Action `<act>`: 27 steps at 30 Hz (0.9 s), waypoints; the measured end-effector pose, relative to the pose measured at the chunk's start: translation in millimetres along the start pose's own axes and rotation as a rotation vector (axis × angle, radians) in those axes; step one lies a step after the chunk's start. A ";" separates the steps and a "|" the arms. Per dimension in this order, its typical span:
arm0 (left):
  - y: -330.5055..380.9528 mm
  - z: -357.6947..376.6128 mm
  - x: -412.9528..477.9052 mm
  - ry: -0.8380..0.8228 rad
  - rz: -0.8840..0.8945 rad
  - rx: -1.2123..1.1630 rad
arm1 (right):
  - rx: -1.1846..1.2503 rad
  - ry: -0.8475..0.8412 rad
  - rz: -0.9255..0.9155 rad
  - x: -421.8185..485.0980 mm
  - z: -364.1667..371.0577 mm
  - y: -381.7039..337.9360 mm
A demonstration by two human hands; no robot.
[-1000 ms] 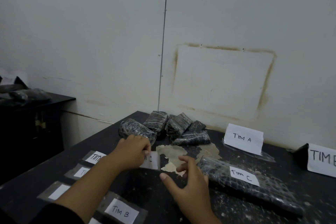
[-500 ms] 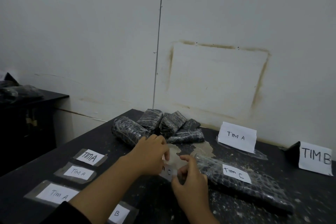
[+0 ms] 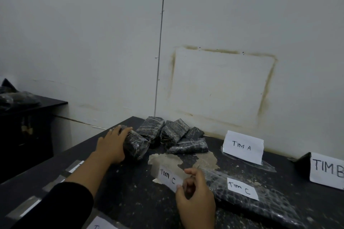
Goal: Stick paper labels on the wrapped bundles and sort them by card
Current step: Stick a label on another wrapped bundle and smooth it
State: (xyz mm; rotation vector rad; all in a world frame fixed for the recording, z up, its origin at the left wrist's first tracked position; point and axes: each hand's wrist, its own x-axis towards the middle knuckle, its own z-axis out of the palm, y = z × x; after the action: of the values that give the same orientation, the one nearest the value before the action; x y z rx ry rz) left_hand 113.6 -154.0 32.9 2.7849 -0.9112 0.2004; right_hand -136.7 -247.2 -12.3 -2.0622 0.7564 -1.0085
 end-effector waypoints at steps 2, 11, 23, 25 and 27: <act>1.0 -4.8 1.6 0.169 -0.038 0.018 | 0.005 0.013 0.000 0.5 0.5 0.3; -23.9 -4.8 13.1 0.009 -0.001 -0.390 | 0.031 0.051 -0.009 0.0 -1.0 0.6; -4.8 -3.7 -32.2 -0.136 -0.183 -1.054 | 0.230 0.073 -0.061 0.6 -4.8 -0.6; -2.4 -3.4 -43.7 -0.147 -0.163 -1.062 | 0.287 0.094 -0.045 1.4 -8.2 -1.5; 0.3 -2.8 -54.5 -0.146 -0.139 -1.074 | 0.331 0.116 -0.024 2.0 -11.4 -1.9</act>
State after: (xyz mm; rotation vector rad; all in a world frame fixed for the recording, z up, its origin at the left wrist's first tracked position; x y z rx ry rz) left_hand 69.6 -122.6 25.2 1.8419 -0.5754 -0.4064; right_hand -144.7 -251.4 -5.0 -1.7441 0.5782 -1.1891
